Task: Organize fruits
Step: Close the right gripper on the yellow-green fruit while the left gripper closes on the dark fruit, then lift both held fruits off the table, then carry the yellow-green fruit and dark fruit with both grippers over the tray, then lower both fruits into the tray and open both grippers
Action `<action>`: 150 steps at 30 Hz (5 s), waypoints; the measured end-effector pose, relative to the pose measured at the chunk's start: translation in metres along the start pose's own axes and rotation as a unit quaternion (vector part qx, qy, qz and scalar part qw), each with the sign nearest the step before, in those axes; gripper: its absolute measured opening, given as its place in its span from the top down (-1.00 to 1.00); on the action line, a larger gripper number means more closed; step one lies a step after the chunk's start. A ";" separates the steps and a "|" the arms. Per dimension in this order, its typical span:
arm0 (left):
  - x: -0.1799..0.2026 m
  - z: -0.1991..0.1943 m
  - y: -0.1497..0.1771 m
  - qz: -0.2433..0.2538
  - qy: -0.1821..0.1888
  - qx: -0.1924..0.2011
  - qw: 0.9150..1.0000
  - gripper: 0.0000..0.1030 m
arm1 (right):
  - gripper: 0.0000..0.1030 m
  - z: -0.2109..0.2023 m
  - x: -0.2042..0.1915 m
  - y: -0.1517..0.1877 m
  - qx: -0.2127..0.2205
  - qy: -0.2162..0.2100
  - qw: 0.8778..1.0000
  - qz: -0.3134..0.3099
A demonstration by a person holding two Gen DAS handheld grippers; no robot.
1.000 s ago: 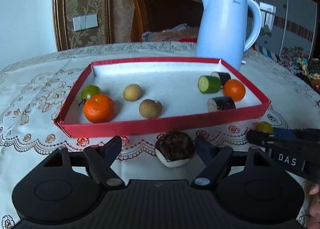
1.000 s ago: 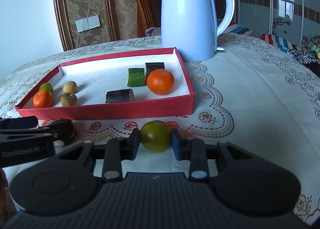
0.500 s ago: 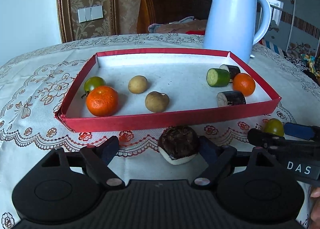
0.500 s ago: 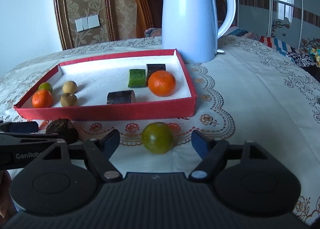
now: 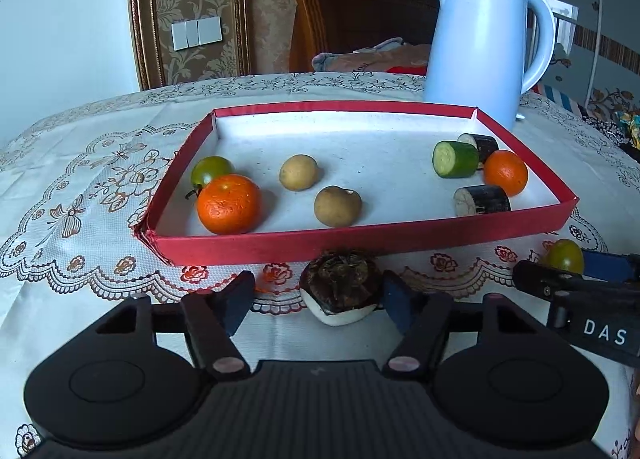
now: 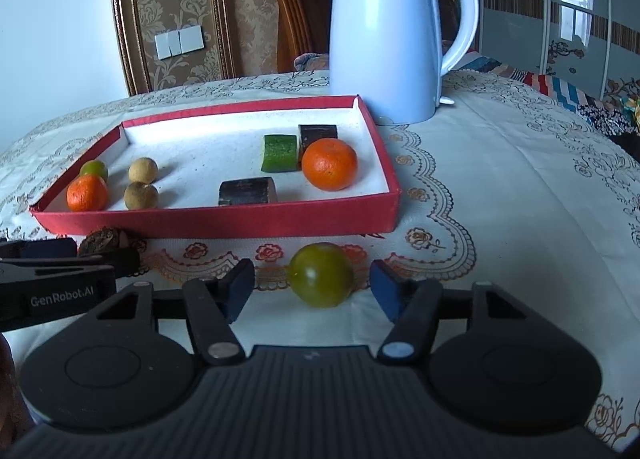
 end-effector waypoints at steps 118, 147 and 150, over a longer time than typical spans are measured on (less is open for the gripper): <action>-0.065 0.089 -0.095 -0.043 -0.091 0.013 0.995 0.20 | 0.39 0.117 -0.082 -0.101 0.002 -0.018 0.997 -0.075; -0.068 0.045 -0.090 -0.055 -0.083 0.066 0.993 -0.23 | -0.91 0.065 -0.067 -0.091 0.064 -0.006 0.996 -0.060; -0.070 0.033 -0.085 -0.055 -0.088 0.068 0.992 -0.23 | -0.93 0.051 -0.056 -0.089 0.074 0.002 0.996 -0.040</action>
Point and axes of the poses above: each gripper's, at about its wrist camera, not at the fingertips, and z roughly the way its jaws point, x to its right, y to its underside, the point moved 8 cm from there along z, roughly the way its jaws point, and after that the axes turned 1 degree about z, right-handed, at the moved point
